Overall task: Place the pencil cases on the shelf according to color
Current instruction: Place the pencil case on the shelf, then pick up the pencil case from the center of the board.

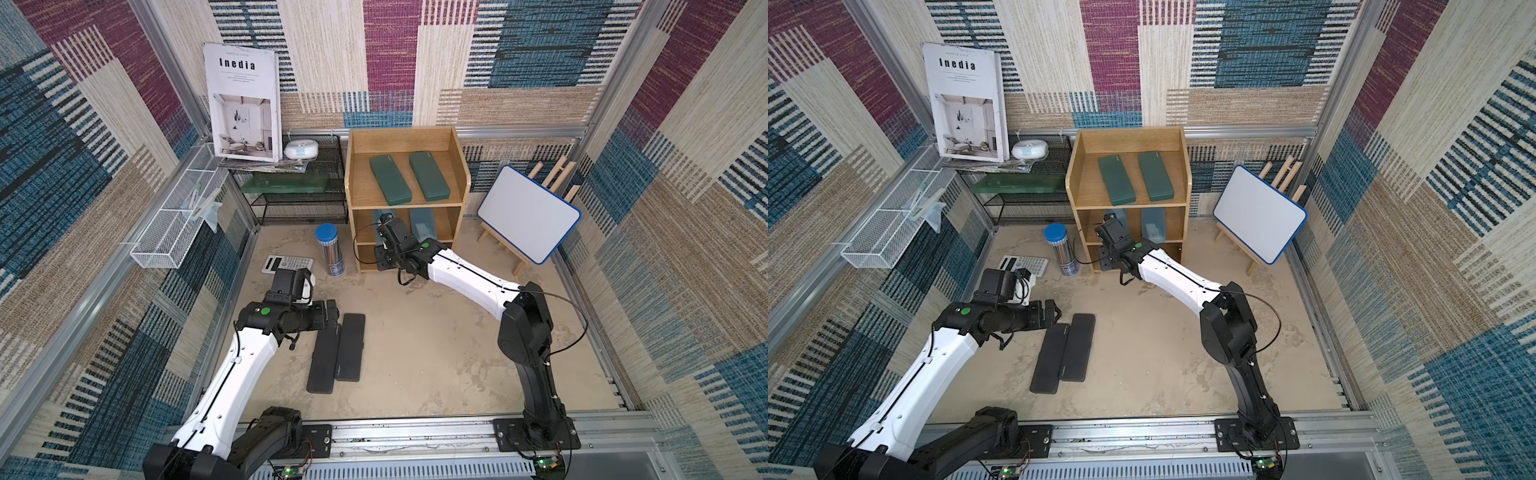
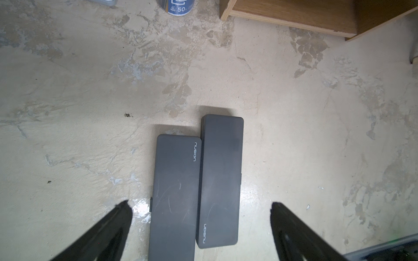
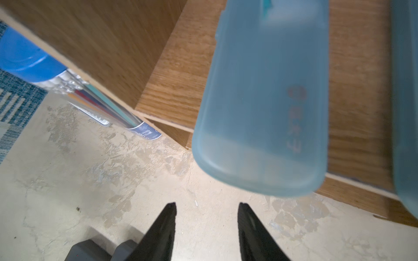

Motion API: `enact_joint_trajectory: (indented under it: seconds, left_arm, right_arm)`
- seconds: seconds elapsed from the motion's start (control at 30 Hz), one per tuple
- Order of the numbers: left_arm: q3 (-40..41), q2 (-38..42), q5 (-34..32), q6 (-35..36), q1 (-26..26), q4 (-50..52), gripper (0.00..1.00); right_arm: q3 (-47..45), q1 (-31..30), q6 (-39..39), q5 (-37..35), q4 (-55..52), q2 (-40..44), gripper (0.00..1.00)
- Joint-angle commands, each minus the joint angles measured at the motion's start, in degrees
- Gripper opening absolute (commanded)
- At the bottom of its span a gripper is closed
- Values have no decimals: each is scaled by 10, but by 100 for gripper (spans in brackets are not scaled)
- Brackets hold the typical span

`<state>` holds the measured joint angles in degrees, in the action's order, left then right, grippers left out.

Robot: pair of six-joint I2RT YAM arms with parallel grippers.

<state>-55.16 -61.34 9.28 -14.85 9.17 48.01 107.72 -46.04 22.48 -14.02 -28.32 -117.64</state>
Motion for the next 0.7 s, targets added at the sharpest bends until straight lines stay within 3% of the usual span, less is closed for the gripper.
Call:
enact_joint_trajectory:
  seconds: [0.0, 0.23, 0.47, 0.67]
  left_arm:
    - [-8, -7, 21, 1, 2, -5, 99]
    - [-14, 17, 46, -83, 23, 18, 99]
    - [29, 29, -26, -160, 134, 14, 99]
    - [83, 16, -59, -240, 210, -33, 99]
  right_arm:
    - [-48, -10, 3, 8, 21, 51, 56]
    - [-221, -35, 21, 17, 51, 183, 69]
    - [-406, -89, 49, -3, 86, 301, 84]
    - [-532, -124, 96, -12, 112, 373, 91]
